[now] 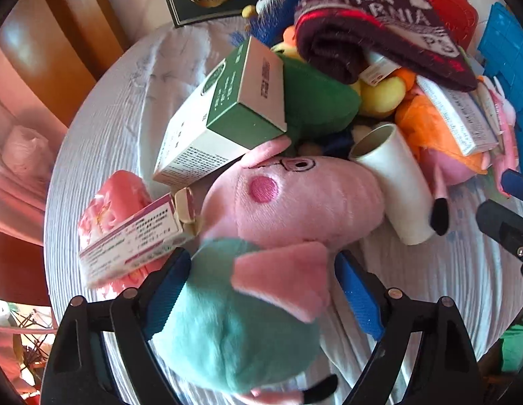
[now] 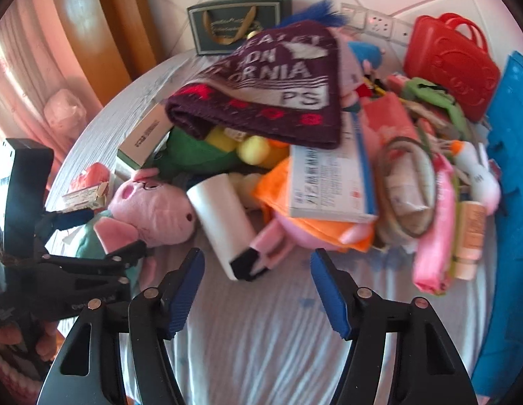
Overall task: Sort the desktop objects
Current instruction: 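Grasp the pink pig plush with the left tool while the right tool grasps the white paper tube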
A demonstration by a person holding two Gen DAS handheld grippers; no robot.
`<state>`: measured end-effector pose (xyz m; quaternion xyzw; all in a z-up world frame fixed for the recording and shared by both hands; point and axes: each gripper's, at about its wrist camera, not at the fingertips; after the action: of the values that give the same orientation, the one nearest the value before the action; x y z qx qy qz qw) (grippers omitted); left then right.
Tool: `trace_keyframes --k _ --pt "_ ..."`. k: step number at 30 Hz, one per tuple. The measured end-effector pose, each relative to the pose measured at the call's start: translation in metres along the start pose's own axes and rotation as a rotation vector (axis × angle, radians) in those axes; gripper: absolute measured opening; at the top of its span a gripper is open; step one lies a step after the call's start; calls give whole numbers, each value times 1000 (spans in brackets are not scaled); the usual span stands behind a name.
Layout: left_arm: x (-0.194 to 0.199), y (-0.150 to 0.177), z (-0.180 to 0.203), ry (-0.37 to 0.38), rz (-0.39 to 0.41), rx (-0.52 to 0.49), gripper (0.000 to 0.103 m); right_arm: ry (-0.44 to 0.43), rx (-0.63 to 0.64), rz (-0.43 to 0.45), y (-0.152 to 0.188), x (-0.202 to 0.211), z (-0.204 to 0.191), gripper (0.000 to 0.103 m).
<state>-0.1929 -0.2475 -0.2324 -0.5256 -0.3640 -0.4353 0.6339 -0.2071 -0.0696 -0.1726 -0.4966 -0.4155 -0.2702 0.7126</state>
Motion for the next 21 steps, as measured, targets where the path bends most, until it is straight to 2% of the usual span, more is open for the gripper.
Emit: trace_keyframes --k 5,9,12,13,16,21 --pt "-20 -7 -13 61 -60 13 88 -7 40 -39 -16 -31 -26 66" --pt "-32 -9 -10 52 -85 -8 88 6 70 -79 -25 -57 -39 66" --pt "-34 -10 -12 64 -79 2 87 17 78 -102 -28 -72 -45 62" --pt "-33 -10 -13 71 -74 9 85 22 77 -109 -29 -77 -47 57" --pt "-31 -10 -12 75 -65 13 79 24 85 -121 -31 -90 -51 54" --pt "-13 -4 -5 90 -31 18 73 9 56 -105 -29 -78 -46 51"
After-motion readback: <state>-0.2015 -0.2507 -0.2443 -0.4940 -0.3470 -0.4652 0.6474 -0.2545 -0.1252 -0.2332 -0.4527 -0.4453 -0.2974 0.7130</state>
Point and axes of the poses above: each gripper's, at about its wrist camera, not at the fingertips, and x roughly against the way its jaws point, z to its right, y to its underside, and after that the axes turned 15 degrees about y, right-handed
